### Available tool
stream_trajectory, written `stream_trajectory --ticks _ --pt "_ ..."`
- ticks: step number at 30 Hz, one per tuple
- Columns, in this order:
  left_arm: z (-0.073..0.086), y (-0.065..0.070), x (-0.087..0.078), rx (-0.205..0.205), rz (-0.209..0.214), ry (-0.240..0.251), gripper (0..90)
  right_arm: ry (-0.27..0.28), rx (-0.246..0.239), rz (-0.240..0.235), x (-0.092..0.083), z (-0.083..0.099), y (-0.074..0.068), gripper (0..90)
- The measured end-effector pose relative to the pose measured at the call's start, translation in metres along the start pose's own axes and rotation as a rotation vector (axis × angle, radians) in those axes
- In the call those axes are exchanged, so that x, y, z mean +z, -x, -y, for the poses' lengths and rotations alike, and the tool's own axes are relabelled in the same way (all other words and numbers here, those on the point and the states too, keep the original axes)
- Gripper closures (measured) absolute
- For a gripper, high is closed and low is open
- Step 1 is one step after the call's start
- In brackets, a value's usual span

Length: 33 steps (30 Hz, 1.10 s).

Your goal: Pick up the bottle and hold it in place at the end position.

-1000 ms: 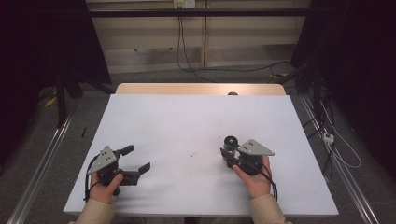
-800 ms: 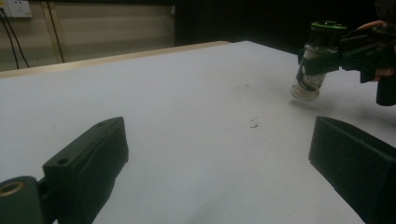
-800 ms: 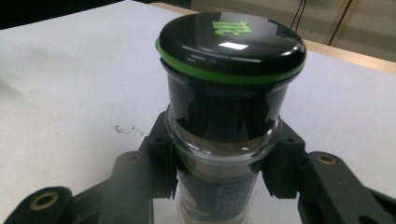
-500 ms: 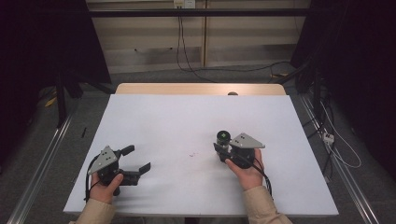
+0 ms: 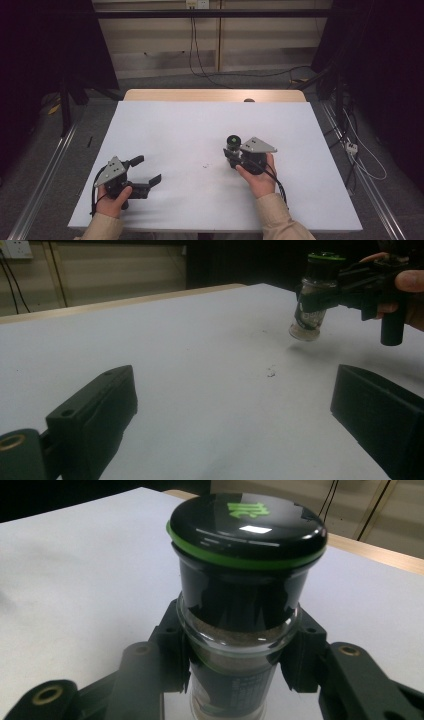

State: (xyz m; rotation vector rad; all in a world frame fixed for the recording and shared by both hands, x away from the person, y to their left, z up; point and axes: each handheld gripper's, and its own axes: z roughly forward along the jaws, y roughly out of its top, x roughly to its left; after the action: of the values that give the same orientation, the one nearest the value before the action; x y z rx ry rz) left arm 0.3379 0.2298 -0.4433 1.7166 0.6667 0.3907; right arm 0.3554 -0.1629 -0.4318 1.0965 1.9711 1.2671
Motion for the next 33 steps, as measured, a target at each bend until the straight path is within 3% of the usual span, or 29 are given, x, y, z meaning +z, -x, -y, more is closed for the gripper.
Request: stream_trajectory --ticks 33 --pt "0.001 0.0 0.001 -0.002 0.006 -0.004 4.4 0.006 0.005 -0.002 0.034 -0.017 -0.002 53.6"
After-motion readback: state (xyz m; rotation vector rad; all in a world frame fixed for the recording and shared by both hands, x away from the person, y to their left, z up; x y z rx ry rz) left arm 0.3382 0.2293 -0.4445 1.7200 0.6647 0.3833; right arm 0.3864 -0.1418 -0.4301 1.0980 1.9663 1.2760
